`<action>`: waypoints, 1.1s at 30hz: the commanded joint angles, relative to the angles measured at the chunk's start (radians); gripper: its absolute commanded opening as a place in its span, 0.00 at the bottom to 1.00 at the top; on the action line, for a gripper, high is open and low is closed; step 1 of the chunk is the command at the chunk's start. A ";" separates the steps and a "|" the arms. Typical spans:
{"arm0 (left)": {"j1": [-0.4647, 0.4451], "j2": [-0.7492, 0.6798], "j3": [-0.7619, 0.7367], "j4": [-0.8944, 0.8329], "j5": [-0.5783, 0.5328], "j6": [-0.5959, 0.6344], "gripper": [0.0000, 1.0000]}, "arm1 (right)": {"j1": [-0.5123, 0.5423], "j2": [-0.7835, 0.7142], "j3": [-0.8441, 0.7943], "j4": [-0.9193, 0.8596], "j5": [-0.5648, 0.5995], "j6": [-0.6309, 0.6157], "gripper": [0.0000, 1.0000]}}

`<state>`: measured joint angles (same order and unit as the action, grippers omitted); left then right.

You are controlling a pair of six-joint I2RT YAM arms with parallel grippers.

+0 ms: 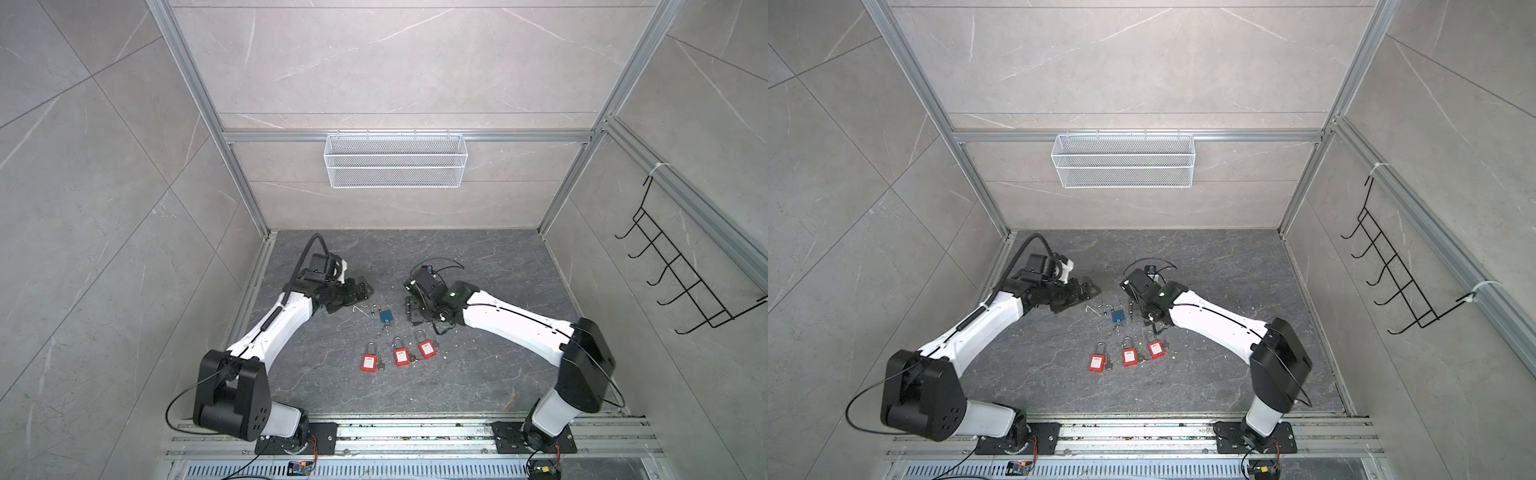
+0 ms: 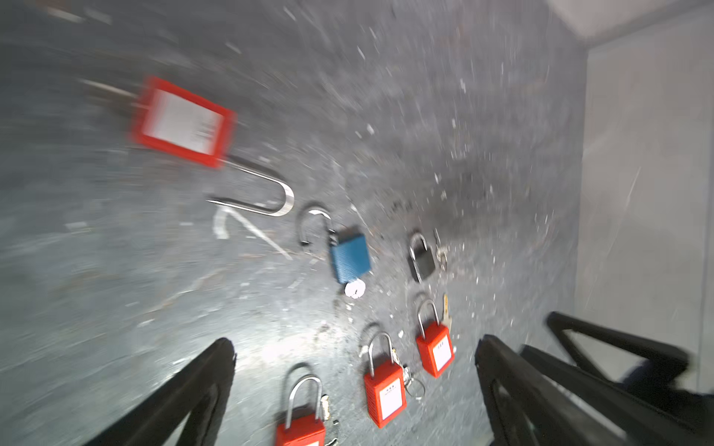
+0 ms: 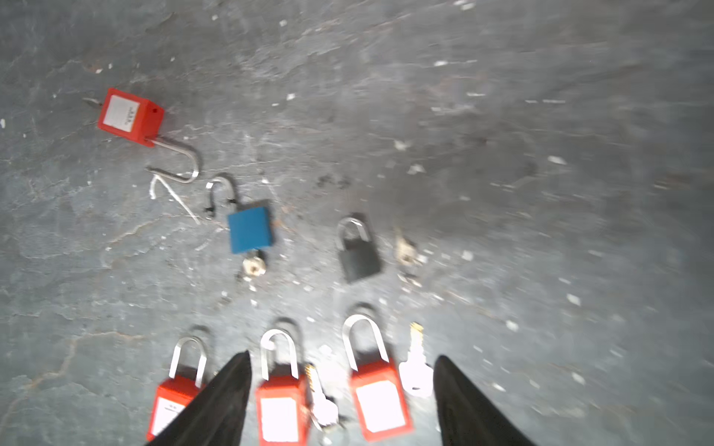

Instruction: Lock with the key

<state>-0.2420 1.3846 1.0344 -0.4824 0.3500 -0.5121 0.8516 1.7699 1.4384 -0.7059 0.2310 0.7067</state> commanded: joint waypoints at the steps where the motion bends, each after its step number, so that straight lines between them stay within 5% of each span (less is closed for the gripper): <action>1: 0.051 -0.059 -0.046 -0.070 0.029 0.035 0.99 | 0.025 0.153 0.144 -0.133 -0.062 0.006 0.75; 10: 0.097 -0.094 -0.109 -0.082 0.043 0.061 0.99 | 0.033 0.507 0.561 -0.335 -0.131 -0.047 0.70; 19: 0.107 -0.100 -0.120 -0.081 0.052 0.088 0.99 | 0.040 0.749 0.886 -0.538 -0.084 -0.060 0.68; 33: 0.121 -0.116 -0.125 -0.100 0.037 0.116 0.99 | 0.037 0.893 1.051 -0.608 -0.056 -0.082 0.54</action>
<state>-0.1284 1.2926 0.9047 -0.5617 0.3763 -0.4213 0.8825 2.6236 2.4649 -1.2633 0.1497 0.6411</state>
